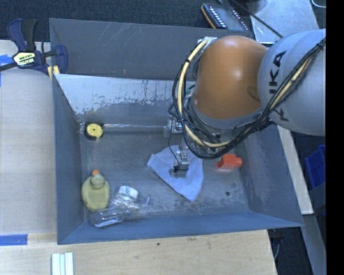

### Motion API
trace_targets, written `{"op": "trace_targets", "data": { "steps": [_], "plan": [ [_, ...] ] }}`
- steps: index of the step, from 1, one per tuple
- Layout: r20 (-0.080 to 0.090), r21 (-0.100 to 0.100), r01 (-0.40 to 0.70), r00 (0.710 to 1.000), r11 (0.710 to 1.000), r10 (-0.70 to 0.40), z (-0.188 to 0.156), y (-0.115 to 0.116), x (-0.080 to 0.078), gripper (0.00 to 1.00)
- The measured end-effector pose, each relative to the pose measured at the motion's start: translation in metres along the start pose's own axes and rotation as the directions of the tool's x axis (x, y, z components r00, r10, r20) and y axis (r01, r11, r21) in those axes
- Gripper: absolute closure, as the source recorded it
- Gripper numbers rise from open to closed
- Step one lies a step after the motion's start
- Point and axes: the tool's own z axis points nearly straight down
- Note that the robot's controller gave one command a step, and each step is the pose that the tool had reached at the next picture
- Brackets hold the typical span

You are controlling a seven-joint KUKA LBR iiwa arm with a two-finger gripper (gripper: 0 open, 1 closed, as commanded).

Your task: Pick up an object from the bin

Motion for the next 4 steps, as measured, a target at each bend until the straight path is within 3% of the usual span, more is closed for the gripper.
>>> {"op": "trace_targets", "data": {
  "steps": [1, 2, 3, 4],
  "plan": [
    [0.009, -0.001, -0.003, 1.0, 1.0, 0.003, -0.005, -0.001, -0.002, 0.0],
    [0.007, -0.002, -0.145, 0.989, 0.989, 0.145, 0.099, -0.026, -0.009, 0.0],
    [0.008, -0.006, -0.541, 0.841, 0.841, 0.541, 0.141, -0.033, 0.029, 0.0],
    [0.012, -0.004, -0.317, 0.948, 0.949, 0.317, 0.14, -0.018, 0.027, 0.0]
  ]
}}
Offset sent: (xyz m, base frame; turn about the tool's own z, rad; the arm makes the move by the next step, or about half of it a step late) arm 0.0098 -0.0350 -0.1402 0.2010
